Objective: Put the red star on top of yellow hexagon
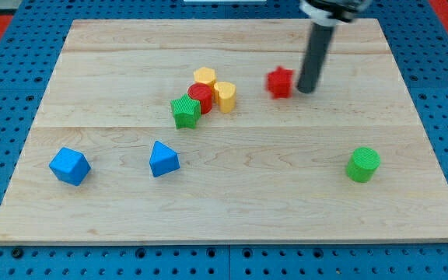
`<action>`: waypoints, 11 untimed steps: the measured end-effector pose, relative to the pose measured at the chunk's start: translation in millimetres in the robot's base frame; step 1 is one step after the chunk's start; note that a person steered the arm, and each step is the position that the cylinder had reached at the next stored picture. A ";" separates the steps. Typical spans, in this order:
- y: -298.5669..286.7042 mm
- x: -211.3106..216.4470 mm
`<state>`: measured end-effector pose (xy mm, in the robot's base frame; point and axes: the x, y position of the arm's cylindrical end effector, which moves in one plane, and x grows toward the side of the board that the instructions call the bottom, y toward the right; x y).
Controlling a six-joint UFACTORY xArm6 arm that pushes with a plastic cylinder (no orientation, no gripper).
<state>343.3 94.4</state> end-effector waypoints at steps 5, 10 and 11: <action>-92.7 17.5; -170.0 -81.7; -201.0 -82.6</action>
